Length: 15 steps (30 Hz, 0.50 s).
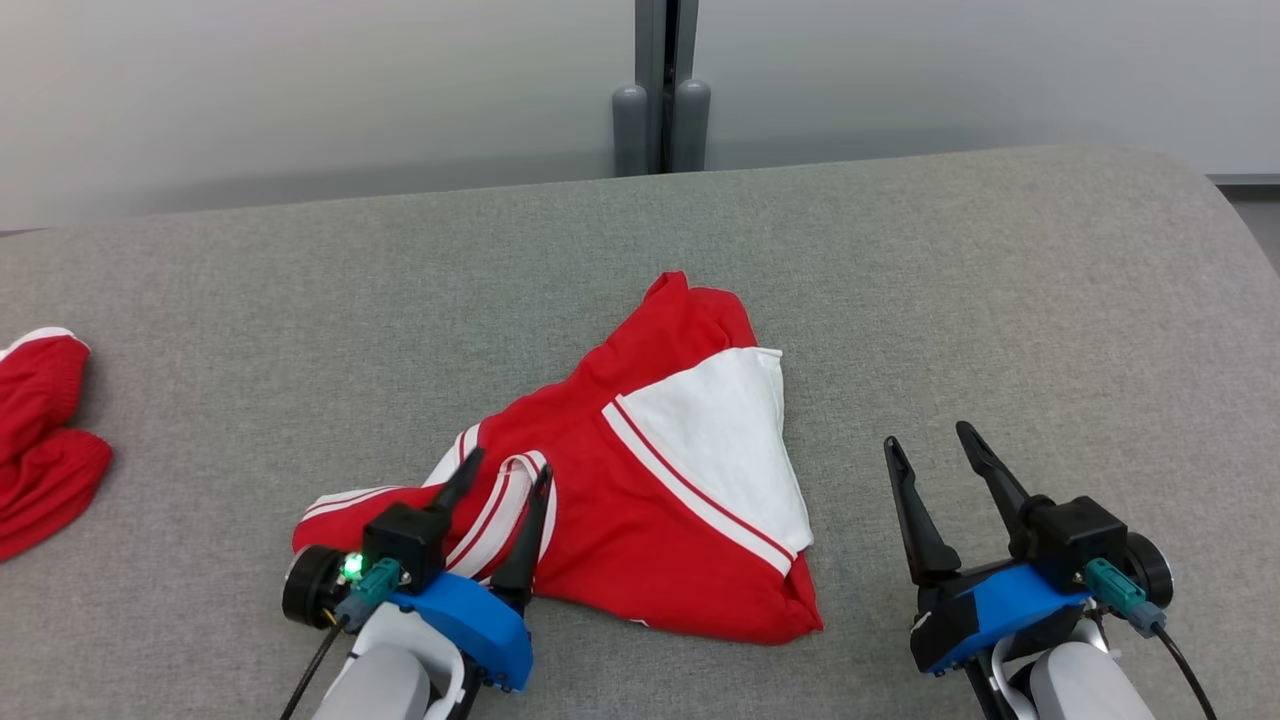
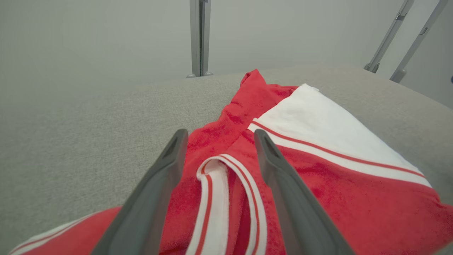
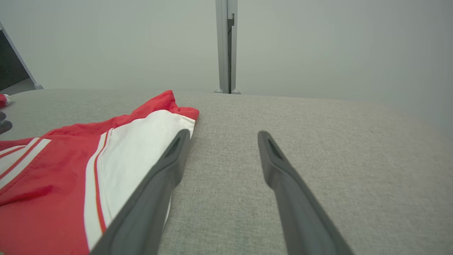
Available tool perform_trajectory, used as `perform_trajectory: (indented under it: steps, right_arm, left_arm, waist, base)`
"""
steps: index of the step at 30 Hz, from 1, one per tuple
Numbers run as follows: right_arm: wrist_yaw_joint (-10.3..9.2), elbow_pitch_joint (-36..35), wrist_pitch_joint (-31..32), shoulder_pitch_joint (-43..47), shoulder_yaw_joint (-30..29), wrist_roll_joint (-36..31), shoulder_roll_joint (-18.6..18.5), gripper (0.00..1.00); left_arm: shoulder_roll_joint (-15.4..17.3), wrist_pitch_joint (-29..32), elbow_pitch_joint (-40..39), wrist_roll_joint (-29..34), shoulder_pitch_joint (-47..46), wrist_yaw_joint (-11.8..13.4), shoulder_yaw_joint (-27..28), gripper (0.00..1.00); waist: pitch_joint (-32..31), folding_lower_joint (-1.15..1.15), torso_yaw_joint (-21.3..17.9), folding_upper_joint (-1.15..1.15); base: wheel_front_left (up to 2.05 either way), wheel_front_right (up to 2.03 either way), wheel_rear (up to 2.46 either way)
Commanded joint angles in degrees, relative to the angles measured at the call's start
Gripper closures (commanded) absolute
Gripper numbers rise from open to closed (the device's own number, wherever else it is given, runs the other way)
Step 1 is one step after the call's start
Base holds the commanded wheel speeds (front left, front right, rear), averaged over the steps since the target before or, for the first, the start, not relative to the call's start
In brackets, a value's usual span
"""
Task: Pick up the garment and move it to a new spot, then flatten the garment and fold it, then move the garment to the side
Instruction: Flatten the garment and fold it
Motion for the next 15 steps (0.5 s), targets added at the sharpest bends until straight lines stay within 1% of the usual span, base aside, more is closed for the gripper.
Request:
perform_trajectory:
  steps: [1,7,15]
  right_arm:
    - [0.01,-0.33,-0.22,-0.83,-0.01,0.18,-0.04,0.0]
    - [0.01,-0.29,-0.21,-1.6,0.14,0.48,-0.03,0.0]
    - [0.01,0.11,-0.22,-2.86,1.33,1.5,-0.05,0.0]
  left_arm:
    - [0.29,-0.17,1.49,-1.08,-1.17,-0.07,-1.27,0.0]
    - [0.42,-0.16,6.06,-3.66,-2.38,-0.07,-5.12,0.0]
    - [-0.21,-0.17,9.96,-6.16,-4.97,-0.07,-8.29,0.0]
  waist:
    - [0.32,-0.01,-0.25,-0.01]
    - [1.38,-0.01,-0.85,-0.01]
    - [2.53,-0.01,-2.16,-0.01]
  base:
    - [0.0,0.0,0.0]
    - [0.0,0.0,0.0]
    - [0.0,0.0,0.0]
